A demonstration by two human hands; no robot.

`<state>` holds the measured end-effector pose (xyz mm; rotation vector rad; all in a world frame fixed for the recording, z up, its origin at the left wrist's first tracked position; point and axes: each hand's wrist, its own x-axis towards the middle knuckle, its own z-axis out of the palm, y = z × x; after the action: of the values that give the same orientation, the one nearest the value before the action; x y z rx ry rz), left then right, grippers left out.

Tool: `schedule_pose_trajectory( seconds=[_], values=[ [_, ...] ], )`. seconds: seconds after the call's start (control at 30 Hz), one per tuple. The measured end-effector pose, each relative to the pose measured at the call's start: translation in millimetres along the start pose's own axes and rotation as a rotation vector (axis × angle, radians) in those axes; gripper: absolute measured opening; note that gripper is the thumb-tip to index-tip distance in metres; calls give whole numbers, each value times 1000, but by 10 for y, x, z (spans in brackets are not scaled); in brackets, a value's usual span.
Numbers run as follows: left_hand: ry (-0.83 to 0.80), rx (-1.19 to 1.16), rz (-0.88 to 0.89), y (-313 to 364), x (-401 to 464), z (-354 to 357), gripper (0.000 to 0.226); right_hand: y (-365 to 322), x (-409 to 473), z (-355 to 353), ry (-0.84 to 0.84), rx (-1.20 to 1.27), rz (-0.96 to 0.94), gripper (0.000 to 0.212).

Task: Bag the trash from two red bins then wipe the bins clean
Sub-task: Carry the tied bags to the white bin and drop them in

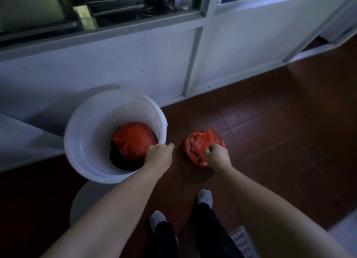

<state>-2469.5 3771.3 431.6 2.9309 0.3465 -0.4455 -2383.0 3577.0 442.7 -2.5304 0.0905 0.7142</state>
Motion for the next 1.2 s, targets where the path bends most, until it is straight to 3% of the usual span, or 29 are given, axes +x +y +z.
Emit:
schedule_pose_trajectory(
  seconds=[0.2, 0.43, 0.6, 0.73, 0.9, 1.03, 1.13, 1.2],
  values=[
    [-46, -55, 54, 498, 447, 579, 37, 622, 586, -35, -10, 11, 55, 19],
    [-45, -202, -79, 979, 1275, 1337, 41, 1232, 1682, 131, -91, -23, 53, 25],
    [-1, -235, -157, 1228, 1959, 2131, 38, 1650, 2634, 554, -76, -48, 14, 18],
    [81, -263, -162, 1342, 2194, 2769, 36, 1866, 3249, 987, -87, -26, 32, 32],
    [54, -186, -128, 1274, 2455, 3391, 45, 1969, 3830, 1475, -32, 66, 113, 46],
    [4, -185, -193, 1210, 2661, 3659, 47, 2029, 4063, 1809, -97, 249, 167, 47],
    [-22, -220, -173, 1152, 2705, 3781, 44, 2068, 4128, 1953, -156, 332, 180, 38],
    [-41, -272, -161, 1094, 2691, 3791, 42, 2074, 4116, 1991, -176, 389, 215, 16]
  ],
)
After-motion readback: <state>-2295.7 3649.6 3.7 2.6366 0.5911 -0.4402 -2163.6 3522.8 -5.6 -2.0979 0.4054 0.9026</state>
